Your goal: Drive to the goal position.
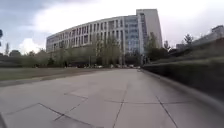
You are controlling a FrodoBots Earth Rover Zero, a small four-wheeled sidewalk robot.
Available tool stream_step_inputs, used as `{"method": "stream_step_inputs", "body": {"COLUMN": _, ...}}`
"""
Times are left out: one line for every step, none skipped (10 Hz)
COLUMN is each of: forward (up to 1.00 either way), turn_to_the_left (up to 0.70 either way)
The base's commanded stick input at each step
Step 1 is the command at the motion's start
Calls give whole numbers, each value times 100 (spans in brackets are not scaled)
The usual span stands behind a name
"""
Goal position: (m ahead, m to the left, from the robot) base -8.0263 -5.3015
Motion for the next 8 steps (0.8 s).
{"method": "stream_step_inputs", "body": {"forward": -100, "turn_to_the_left": 0}}
{"method": "stream_step_inputs", "body": {"forward": 0, "turn_to_the_left": 0}}
{"method": "stream_step_inputs", "body": {"forward": 0, "turn_to_the_left": 0}}
{"method": "stream_step_inputs", "body": {"forward": 0, "turn_to_the_left": 0}}
{"method": "stream_step_inputs", "body": {"forward": 0, "turn_to_the_left": 0}}
{"method": "stream_step_inputs", "body": {"forward": 0, "turn_to_the_left": 0}}
{"method": "stream_step_inputs", "body": {"forward": 0, "turn_to_the_left": 0}}
{"method": "stream_step_inputs", "body": {"forward": 0, "turn_to_the_left": 0}}
